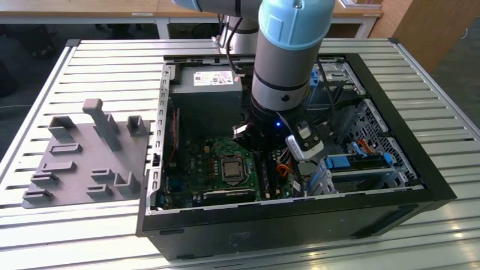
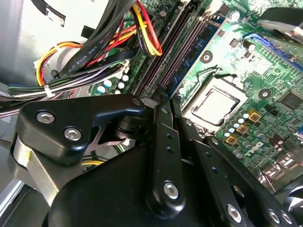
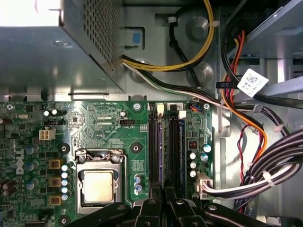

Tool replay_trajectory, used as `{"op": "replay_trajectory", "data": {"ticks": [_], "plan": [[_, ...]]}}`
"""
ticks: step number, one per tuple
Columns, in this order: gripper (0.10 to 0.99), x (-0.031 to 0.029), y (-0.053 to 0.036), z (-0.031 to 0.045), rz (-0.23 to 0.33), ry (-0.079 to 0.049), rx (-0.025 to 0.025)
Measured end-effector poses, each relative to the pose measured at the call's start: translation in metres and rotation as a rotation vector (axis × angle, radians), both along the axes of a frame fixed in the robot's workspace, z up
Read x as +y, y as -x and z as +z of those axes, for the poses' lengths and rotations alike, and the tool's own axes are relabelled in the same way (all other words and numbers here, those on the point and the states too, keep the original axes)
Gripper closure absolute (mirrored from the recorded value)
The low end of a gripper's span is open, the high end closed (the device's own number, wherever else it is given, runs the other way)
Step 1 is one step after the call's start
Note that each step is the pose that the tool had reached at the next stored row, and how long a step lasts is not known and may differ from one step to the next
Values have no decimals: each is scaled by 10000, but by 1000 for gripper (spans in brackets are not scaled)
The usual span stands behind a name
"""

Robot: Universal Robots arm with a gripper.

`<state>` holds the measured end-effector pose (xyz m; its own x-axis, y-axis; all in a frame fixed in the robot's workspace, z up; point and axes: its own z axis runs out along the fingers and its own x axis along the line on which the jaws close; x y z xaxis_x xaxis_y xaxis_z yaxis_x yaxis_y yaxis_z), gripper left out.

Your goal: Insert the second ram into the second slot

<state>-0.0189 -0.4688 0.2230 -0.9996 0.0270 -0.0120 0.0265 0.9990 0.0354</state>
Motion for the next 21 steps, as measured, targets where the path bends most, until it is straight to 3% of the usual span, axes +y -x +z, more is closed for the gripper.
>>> {"op": "replay_trajectory", "data": {"ticks": [21], "plan": [[949,23,-15,-77,0,3,1]]}}
